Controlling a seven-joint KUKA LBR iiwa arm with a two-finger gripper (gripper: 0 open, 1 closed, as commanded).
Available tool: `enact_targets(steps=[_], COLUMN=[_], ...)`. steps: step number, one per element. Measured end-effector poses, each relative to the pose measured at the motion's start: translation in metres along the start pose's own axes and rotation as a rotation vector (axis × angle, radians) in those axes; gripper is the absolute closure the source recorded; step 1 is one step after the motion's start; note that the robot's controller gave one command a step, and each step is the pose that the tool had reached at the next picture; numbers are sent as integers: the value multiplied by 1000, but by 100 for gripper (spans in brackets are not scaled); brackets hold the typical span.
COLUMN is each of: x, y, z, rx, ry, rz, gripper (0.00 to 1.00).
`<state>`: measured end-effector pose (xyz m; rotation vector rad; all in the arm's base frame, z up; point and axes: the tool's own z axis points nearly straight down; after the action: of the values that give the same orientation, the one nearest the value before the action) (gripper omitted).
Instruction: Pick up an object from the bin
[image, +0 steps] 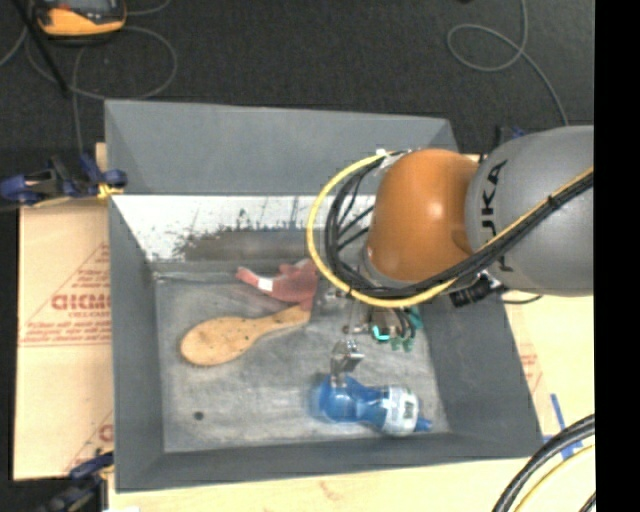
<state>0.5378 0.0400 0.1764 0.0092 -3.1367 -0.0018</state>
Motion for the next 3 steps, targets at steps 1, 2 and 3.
enact_targets(steps=[1, 2, 3], x=[-2, 10, 43], y=[0, -9, -53], z=[-4, 9, 79], rx=[-1, 1, 1], ry=[-8, -14, -9], rz=[1, -53, -126], gripper=[0, 0, 100])
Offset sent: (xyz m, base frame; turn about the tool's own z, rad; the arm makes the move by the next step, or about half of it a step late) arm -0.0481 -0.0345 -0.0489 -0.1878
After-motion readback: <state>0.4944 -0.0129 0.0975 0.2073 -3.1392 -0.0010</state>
